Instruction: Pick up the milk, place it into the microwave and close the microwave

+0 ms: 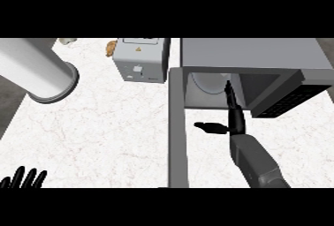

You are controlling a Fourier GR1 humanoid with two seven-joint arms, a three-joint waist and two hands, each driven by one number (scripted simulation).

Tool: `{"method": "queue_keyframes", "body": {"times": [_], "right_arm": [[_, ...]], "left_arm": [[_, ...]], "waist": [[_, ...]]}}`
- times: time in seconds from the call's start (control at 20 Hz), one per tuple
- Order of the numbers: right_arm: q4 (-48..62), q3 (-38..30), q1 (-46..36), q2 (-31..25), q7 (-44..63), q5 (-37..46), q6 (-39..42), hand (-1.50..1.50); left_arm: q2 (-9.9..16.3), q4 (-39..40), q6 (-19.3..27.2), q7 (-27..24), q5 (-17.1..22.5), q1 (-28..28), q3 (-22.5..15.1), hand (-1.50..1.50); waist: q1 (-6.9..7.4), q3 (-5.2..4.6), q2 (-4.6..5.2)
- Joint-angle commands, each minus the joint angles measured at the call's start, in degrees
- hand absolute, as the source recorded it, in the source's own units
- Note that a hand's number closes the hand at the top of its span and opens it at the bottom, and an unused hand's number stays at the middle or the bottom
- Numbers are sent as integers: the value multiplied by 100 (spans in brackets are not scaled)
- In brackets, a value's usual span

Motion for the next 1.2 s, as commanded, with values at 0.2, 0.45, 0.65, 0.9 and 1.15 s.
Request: {"method": "queue_keyframes", "body": {"times": [0.2, 0.45, 0.65, 0.9, 1.15], "right_arm": [[-595, 338, 820, -17, -114, 126, 792, -150], [-1539, 413, 1797, -235, -166, -17, 966, -150], [-2272, 468, 2313, -566, 91, -128, 1256, -150], [-3099, 442, 3159, -776, 178, -338, 1426, 150], [-3946, 344, 3957, -1057, 496, -665, 1766, -150]], "left_arm": [[-16, -588, -68, 512, -106, 252, -226, -150], [-223, 417, 153, 4, -882, -160, -609, -150], [-94, 302, -152, 365, -751, -400, -783, -150], [255, 757, -591, 181, -1271, -516, -991, -150], [92, 1133, -210, -254, -2291, -1108, -1399, 150]], "waist": [[-137, -10, -63], [-250, -20, -92], [-275, -21, -91], [-287, -25, -91], [-242, -21, -77]]}}
